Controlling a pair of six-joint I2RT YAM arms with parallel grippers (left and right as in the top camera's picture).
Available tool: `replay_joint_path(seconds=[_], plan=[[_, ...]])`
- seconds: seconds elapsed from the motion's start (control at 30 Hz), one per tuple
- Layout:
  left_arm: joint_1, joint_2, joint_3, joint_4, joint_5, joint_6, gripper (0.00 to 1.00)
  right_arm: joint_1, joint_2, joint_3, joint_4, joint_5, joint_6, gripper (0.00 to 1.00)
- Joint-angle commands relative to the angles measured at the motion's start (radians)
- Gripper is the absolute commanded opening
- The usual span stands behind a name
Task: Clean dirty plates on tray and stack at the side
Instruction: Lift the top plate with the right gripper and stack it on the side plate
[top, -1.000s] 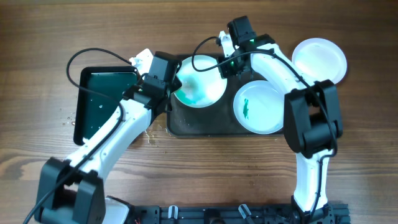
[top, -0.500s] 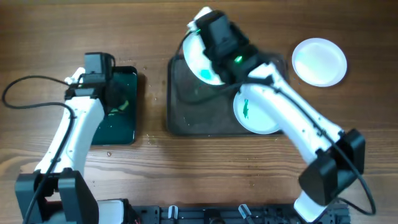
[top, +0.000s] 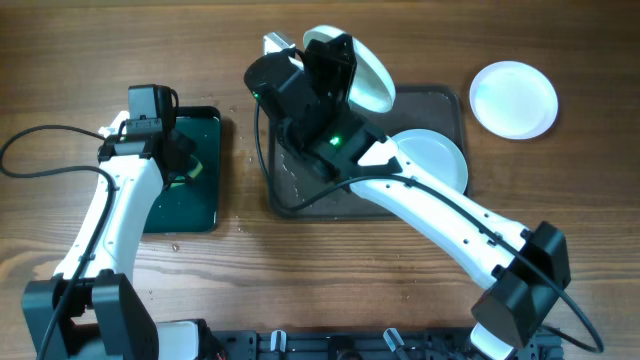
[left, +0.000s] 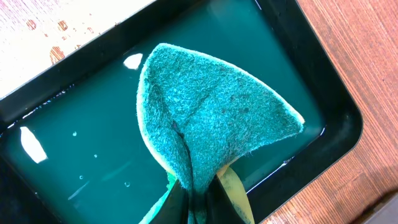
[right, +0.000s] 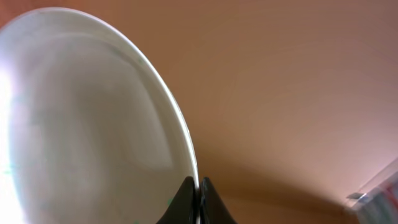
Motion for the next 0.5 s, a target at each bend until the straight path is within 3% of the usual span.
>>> replay_joint_path(seconds=[0.0, 0.07, 0.17, 0.3, 0.47], plan=[[0.006, -0.011, -0.003, -0.003, 0.004, 0.009, 0.04, -0.094, -0.003, -0.008, -0.135, -0.498, 0.220, 0.04], [0.006, -0.011, -0.003, -0.003, 0.013, 0.009, 0.04, -0.193, 0.012, -0.016, -0.112, -0.689, 0.364, 0.04], [0.006, -0.011, -0.003, -0.005, 0.018, 0.010, 0.04, -0.354, 0.009, -0.015, -0.052, -0.768, 0.673, 0.05], [0.006, -0.011, -0.003, -0.007, 0.018, 0.010, 0.04, -0.681, 0.028, -0.016, -0.102, -1.217, 0.972, 0.04], [0.006, -0.011, -0.003, -0.007, 0.018, 0.009, 0.04, -1.072, 0.128, -0.016, -0.187, -1.416, 1.176, 0.05]])
